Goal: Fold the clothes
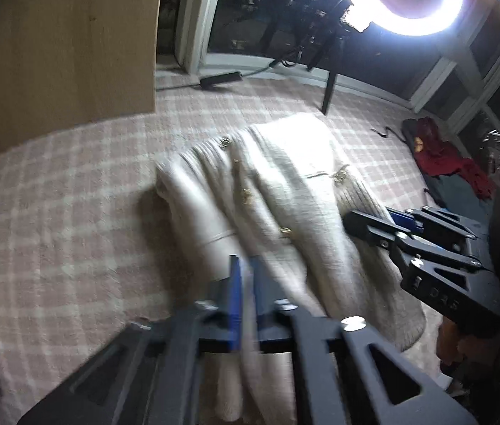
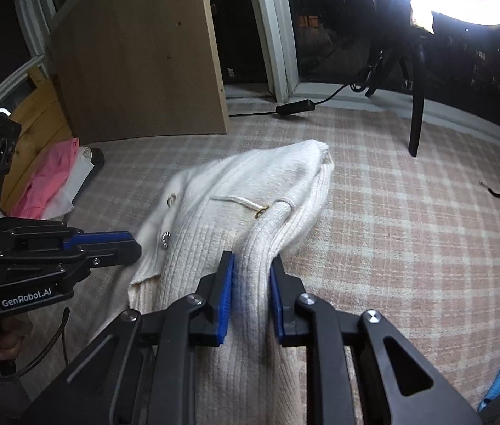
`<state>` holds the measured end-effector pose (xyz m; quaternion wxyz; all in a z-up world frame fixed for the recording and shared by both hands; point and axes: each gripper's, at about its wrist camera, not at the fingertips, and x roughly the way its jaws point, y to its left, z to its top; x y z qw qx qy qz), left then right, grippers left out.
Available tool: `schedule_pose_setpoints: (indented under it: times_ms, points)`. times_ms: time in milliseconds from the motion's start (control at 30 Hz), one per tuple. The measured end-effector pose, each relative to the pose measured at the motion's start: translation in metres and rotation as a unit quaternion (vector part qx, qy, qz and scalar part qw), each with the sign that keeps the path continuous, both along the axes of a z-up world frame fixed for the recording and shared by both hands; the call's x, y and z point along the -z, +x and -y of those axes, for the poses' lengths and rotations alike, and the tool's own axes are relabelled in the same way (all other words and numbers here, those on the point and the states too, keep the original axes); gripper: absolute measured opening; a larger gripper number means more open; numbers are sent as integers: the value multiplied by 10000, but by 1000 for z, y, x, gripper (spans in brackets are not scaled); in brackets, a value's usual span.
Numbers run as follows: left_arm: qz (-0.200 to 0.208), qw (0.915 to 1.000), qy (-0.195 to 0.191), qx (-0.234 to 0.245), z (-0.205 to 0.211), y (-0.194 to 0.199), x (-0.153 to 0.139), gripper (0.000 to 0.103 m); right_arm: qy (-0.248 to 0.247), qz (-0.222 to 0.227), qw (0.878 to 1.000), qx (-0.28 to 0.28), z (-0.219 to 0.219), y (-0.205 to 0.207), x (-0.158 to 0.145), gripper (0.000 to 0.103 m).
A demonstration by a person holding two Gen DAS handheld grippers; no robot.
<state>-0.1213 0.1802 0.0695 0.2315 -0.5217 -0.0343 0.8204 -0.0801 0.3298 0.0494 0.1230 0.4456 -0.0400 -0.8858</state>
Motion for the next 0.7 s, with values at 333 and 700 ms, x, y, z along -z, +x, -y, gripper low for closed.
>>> schedule_pose_setpoints:
  times_ms: [333,700]
  points:
    - [158,9990,-73,-417,23,4,27,28,-152,594,9981,82,-32,2,28,25]
    - [411,9989,-85,-214,8,-19,63,51,28,815,9948,-607,-32,-17,41,49]
